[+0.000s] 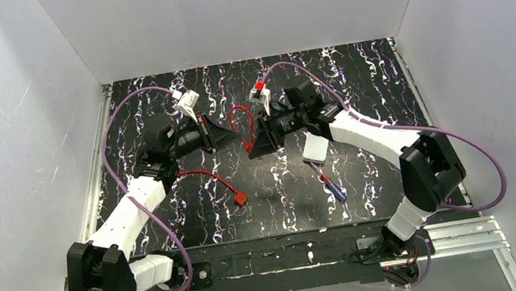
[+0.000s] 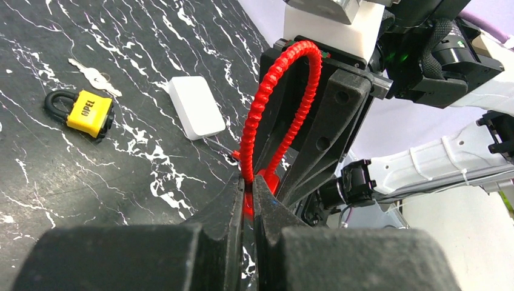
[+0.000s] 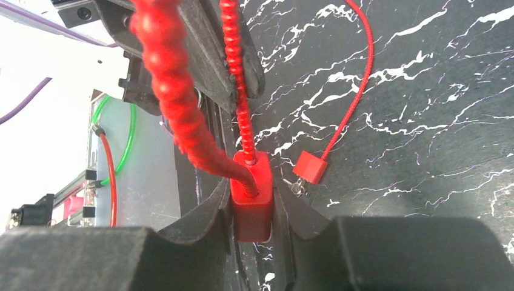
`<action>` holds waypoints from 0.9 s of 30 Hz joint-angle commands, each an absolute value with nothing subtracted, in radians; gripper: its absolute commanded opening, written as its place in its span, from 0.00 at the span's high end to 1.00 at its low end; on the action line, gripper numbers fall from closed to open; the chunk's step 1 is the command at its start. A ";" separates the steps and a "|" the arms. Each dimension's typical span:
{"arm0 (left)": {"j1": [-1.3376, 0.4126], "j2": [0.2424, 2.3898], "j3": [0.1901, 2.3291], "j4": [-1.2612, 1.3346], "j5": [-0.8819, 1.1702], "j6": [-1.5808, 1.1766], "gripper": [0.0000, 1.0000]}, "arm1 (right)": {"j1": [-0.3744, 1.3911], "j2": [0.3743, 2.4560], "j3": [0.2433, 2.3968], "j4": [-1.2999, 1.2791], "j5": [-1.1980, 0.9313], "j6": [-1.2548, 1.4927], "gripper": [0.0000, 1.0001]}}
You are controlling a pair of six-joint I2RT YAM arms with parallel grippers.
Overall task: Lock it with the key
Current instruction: Lock the lock.
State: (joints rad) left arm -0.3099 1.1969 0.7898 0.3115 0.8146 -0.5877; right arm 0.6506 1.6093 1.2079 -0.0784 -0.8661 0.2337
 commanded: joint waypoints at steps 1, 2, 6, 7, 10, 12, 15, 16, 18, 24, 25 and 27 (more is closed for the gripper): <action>-0.373 1.187 0.749 0.167 0.996 -0.588 1.00 | 0.620 1.574 1.318 0.300 -0.800 0.287 0.99; -0.375 1.185 0.751 0.167 1.001 -0.584 1.00 | 0.620 1.574 1.313 0.309 -0.809 0.291 0.99; -0.369 1.169 0.780 0.154 0.999 -0.552 1.00 | 0.620 1.564 1.293 0.314 -0.835 0.287 0.99; -0.366 1.170 0.795 0.148 1.000 -0.544 1.00 | 0.620 1.561 1.287 0.301 -0.835 0.276 0.99; -0.350 1.186 0.851 0.130 1.007 -0.535 1.00 | 0.620 1.549 1.256 0.287 -0.842 0.261 0.99; -0.333 1.199 0.887 0.122 1.013 -0.535 1.00 | 0.620 1.539 1.231 0.285 -0.852 0.255 0.99; -0.309 1.208 0.942 0.114 1.022 -0.536 0.97 | 0.620 1.523 1.203 0.273 -0.863 0.246 0.99; -0.299 1.210 0.957 0.112 1.028 -0.537 0.95 | 0.620 1.519 1.195 0.269 -0.864 0.244 0.99; -0.279 1.208 0.983 0.112 1.038 -0.538 0.91 | 0.617 1.511 1.178 0.267 -0.857 0.245 0.99; -0.224 1.181 1.009 0.113 1.044 -0.549 0.77 | 0.610 1.503 1.132 0.286 -0.836 0.266 0.99; -0.218 1.176 1.008 0.113 1.047 -0.552 0.72 | 0.609 1.504 1.123 0.291 -0.833 0.269 0.99; -0.210 1.166 1.006 0.118 1.056 -0.558 0.67 | 0.611 1.505 1.107 0.302 -0.833 0.271 0.99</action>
